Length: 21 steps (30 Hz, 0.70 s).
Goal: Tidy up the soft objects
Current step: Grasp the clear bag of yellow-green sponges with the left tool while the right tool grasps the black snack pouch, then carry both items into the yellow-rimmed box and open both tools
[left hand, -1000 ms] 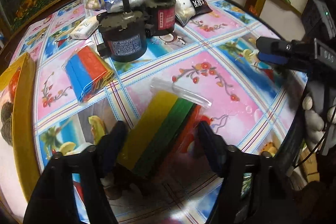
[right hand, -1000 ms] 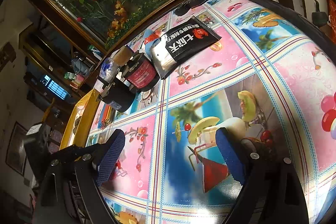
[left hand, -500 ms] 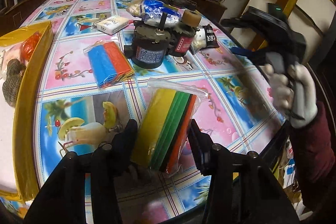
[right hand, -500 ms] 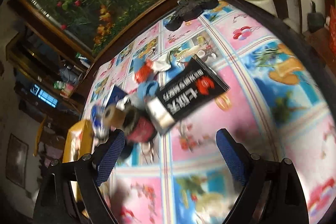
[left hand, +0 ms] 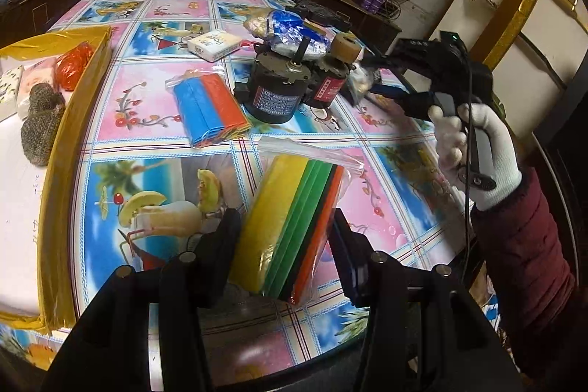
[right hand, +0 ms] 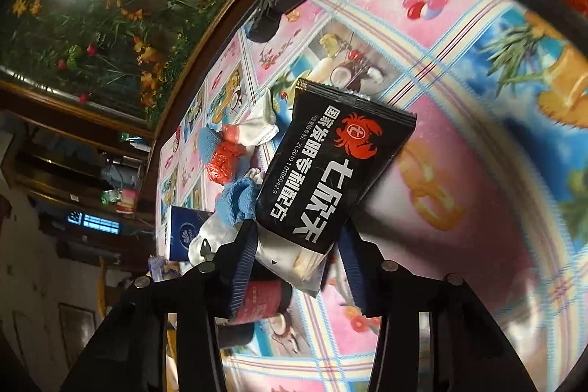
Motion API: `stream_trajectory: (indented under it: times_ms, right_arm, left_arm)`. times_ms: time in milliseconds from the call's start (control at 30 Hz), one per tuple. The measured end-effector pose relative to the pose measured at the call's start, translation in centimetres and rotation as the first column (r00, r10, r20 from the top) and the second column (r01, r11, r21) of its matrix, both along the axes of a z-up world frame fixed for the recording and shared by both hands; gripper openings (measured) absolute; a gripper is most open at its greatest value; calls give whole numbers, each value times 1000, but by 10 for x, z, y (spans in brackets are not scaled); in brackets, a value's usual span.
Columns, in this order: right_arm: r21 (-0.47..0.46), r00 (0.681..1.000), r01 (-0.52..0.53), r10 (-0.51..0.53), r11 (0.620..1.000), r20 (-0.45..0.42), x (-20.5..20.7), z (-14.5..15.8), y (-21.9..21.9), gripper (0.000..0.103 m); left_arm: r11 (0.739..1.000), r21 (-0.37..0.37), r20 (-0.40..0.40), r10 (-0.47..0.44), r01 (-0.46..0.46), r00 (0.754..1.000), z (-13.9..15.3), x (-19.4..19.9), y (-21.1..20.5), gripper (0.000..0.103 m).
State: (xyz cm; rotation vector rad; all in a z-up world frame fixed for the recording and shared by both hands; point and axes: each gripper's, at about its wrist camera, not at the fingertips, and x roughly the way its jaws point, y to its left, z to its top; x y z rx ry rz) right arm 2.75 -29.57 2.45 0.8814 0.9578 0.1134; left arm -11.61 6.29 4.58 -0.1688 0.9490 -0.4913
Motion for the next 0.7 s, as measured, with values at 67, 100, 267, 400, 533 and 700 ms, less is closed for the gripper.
stream_trajectory:
  times_ms: [67,100,267,400,533,700]
  right_arm:
    - [-20,999,-5,6,1000,34,-16,10,-1,42]
    - [-37,999,-11,13,999,52,-25,17,-2,43]
    - [-87,990,-54,65,995,122,-73,39,2,43]
    - [-83,980,-124,136,989,148,-103,46,14,43]
    - [-96,955,-231,245,968,170,-114,54,46,43]
    - [-108,895,-393,407,913,184,-110,64,114,43]
  left_arm:
    - [1000,-12,6,9,-9,1000,3,-4,4,47]
    - [1000,-19,10,14,-14,1000,5,-6,7,47]
    - [998,-44,17,49,-48,999,10,-17,26,47]
    - [990,-77,4,121,-121,993,13,-23,61,47]
    - [970,-49,19,241,-240,970,21,-25,111,47]
    - [922,50,33,382,-384,923,27,-13,168,47]
